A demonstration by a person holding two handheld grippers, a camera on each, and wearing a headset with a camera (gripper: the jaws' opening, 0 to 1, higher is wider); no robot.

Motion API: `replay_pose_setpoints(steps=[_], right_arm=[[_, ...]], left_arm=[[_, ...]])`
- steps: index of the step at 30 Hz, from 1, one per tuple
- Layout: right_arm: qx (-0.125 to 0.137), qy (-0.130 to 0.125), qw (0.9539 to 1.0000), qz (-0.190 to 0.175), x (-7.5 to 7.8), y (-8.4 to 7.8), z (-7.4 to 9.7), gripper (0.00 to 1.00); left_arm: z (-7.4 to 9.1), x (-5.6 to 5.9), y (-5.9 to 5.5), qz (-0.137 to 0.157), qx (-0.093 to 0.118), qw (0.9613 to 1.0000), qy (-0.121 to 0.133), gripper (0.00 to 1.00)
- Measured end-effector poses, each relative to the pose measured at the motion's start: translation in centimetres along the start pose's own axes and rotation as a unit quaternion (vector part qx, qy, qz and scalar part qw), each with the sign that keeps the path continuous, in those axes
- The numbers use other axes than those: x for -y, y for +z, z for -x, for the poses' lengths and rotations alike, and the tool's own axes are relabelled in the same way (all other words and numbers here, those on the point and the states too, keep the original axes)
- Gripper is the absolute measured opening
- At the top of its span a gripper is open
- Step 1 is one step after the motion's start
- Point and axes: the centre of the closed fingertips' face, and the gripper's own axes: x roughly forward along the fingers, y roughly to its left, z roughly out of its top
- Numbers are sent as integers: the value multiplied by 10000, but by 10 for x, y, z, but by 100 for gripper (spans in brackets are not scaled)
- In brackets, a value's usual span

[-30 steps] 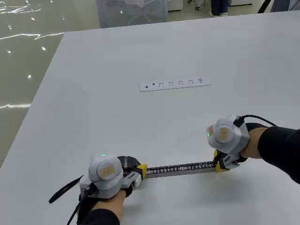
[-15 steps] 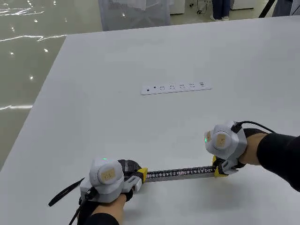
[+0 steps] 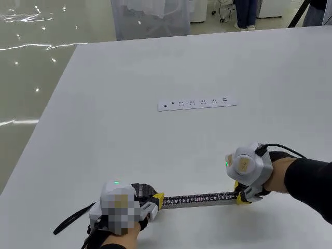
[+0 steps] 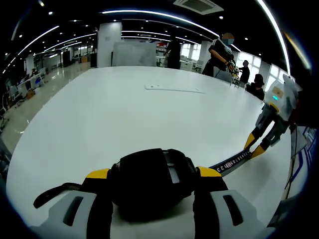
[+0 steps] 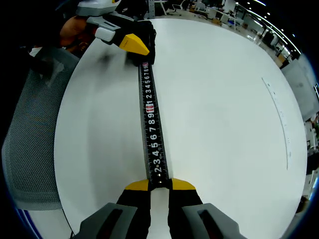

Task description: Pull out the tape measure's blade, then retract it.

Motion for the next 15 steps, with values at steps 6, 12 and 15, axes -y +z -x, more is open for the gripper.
replay_pose_setpoints(steps=[6, 12, 15], right_arm=[[-35, 12, 10000, 8, -1, 3, -1, 7], [-27, -1, 10000, 68, -2, 5, -1, 7], [-16, 2, 10000, 67, -2, 7, -2, 7]], left_arm=[[0, 0, 0, -1, 5, 10000, -1, 61], [0, 1, -1, -49, -7, 10000, 31, 61], [-1, 1, 0, -74, -26, 10000, 58, 61]])
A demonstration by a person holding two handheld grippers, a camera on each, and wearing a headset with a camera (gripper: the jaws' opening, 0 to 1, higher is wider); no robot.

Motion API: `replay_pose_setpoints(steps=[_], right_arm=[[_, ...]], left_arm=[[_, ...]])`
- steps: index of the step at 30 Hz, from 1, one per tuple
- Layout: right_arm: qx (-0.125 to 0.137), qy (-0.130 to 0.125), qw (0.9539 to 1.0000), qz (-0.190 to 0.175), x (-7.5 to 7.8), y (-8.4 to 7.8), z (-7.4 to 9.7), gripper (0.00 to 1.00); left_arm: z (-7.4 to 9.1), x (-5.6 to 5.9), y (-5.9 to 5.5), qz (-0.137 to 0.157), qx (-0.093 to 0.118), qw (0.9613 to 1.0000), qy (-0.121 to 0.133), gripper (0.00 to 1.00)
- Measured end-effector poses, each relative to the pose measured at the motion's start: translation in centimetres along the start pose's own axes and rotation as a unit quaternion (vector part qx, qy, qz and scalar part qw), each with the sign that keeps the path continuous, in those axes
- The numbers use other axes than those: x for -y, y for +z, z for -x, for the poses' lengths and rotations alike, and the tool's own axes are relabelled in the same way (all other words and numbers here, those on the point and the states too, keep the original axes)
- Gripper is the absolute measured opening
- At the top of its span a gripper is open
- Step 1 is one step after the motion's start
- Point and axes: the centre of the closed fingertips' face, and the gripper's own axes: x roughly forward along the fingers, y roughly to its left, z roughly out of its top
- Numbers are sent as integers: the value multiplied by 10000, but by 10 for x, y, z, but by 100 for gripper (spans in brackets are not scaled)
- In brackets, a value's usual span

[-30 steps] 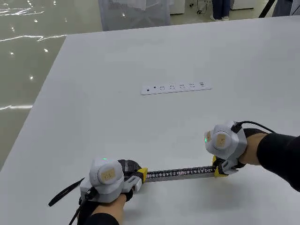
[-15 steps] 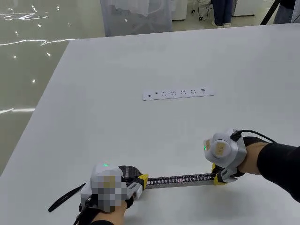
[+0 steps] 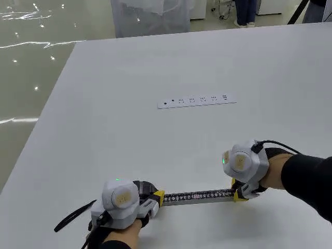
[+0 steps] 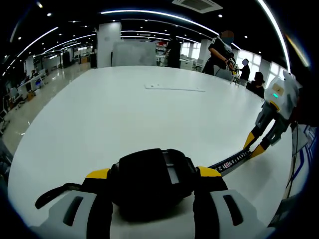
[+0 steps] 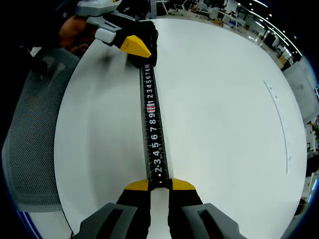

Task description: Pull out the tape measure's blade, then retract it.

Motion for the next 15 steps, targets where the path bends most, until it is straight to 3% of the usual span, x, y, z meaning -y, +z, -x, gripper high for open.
replay_pose_setpoints(steps=[5, 6, 7, 10, 15], right_arm=[[37, 5, 9999, 93, -1, 3, -1, 7], [49, 13, 9998, 181, -1, 3, -1, 7], [77, 21, 9984, 559, -2, 5, -1, 7], [145, 20, 9995, 265, -1, 6, -2, 6], [139, 6, 9994, 307, -2, 8, -3, 6]], left_arm=[[0, -1, 1, 3, 7, 10000, 2, 61], [0, -1, 1, 18, -10, 10000, -9, 61], [-1, -1, 1, 31, -42, 10000, -25, 60], [0, -1, 0, 57, -53, 10000, -56, 60], [0, -1, 0, 58, -40, 10000, -60, 60]])
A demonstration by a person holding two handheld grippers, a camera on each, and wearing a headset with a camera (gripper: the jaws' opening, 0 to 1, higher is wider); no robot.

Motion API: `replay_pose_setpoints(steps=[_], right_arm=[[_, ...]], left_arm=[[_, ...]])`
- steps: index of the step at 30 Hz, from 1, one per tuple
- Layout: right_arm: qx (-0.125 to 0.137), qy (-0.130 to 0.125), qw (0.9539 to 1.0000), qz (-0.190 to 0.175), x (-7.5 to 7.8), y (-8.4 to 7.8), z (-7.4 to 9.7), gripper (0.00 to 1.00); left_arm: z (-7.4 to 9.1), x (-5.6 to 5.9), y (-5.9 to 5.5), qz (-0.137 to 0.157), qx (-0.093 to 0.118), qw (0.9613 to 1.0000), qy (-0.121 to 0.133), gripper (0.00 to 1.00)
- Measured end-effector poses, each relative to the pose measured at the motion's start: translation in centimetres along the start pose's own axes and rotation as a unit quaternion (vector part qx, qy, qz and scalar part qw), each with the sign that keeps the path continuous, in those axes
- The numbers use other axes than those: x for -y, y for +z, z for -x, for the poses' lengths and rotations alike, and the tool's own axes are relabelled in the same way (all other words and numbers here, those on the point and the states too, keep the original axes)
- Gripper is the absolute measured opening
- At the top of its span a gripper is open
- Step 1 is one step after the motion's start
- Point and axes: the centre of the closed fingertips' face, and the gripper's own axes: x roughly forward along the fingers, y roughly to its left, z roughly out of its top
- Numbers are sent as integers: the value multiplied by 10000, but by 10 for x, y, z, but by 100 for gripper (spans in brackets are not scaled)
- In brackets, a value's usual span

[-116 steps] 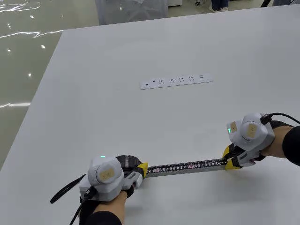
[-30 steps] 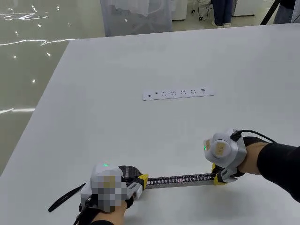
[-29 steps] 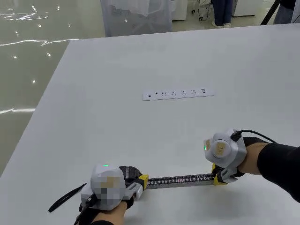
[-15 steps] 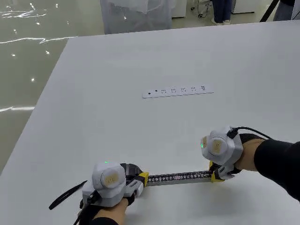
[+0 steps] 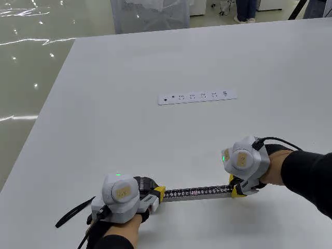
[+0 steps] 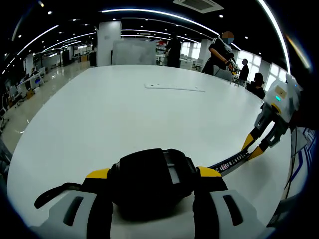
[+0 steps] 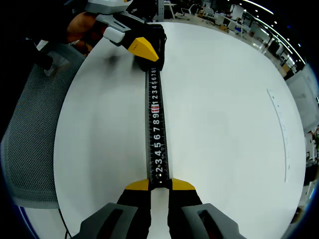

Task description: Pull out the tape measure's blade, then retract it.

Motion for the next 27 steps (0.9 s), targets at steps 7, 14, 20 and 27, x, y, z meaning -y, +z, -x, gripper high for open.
replay_pose_setpoints(steps=[7, 14, 20, 27], right_arm=[[-31, 9, 10000, -76, 0, 3, -1, 7], [-9, -15, 10000, -45, 0, 7, -1, 7], [-29, -1, 10000, -53, 0, 9, -2, 7], [13, -15, 10000, -95, 0, 13, -3, 7]], left_arm=[[0, 0, 0, 3, -11, 10000, 4, 61], [0, 0, 0, 3, -15, 10000, 12, 61], [0, 0, 0, 7, -14, 10000, 18, 61], [0, 0, 0, 12, -34, 10000, 19, 61]])
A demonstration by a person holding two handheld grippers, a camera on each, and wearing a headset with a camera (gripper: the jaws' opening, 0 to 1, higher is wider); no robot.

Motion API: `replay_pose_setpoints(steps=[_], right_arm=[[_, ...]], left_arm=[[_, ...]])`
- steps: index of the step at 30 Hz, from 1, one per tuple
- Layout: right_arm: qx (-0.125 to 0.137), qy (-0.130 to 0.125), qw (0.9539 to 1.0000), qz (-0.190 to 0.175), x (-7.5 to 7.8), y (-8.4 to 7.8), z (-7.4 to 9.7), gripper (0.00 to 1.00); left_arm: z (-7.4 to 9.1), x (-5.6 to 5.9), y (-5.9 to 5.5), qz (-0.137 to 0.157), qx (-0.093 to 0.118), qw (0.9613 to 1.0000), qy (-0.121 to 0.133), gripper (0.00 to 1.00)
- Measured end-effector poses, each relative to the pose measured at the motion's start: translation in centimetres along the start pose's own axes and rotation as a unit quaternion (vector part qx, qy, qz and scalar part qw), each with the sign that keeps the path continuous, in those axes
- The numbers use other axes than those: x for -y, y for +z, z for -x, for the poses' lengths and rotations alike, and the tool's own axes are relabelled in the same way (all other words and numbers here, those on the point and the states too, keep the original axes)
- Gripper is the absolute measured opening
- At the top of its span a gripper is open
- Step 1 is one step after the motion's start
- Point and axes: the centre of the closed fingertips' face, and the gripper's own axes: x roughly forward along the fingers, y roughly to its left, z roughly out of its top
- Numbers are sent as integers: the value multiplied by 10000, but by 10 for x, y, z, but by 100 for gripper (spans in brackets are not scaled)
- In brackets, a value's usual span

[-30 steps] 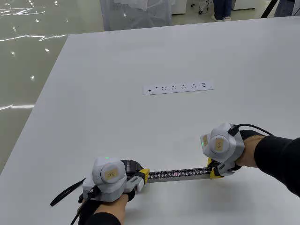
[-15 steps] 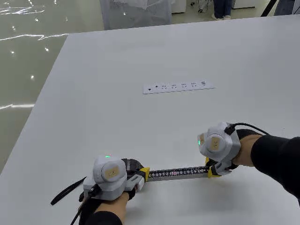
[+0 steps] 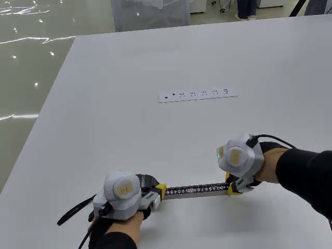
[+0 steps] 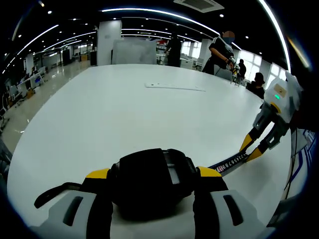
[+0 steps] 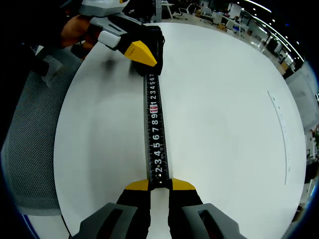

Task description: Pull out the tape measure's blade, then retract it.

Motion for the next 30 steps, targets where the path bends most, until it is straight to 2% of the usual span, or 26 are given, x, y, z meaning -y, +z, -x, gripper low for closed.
replay_pose_setpoints(steps=[30], right_arm=[[-7, 11, 10000, 22, 1, 16, -5, 7]], left_arm=[[0, 0, 0, 3, -16, 10000, 0, 61]])
